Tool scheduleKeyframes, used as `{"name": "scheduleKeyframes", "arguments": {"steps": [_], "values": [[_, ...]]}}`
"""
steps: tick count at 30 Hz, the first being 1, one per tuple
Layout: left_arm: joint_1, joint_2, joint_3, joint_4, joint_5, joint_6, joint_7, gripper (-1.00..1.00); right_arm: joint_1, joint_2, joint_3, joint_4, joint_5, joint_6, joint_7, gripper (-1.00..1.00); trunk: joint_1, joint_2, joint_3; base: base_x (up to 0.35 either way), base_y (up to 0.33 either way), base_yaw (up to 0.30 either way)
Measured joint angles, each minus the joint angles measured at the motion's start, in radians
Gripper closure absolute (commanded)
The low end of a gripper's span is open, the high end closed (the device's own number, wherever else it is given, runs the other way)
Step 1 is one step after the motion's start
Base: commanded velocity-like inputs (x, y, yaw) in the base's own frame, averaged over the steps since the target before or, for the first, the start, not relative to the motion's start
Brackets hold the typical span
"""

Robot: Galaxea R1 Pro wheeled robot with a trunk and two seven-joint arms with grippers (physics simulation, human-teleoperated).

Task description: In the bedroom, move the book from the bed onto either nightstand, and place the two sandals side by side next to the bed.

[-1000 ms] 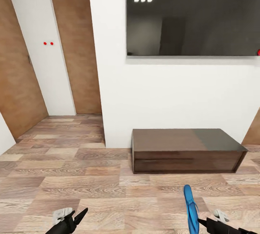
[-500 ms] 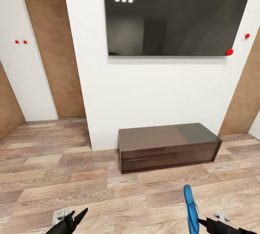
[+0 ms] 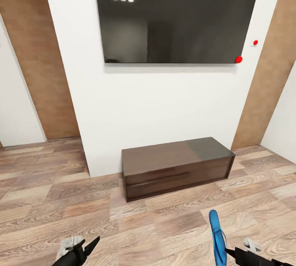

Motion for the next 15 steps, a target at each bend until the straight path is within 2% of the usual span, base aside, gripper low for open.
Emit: {"name": "scheduleKeyframes", "arguments": {"steps": [15], "values": [[0.000, 0.000, 0.000, 0.000, 0.000, 0.000, 0.000, -1.00, 0.000, 0.000, 0.001, 0.000, -0.002, 0.001, 0.003, 1.00, 0.000, 0.000, 0.000, 0.320, 0.000, -0.001]]}}
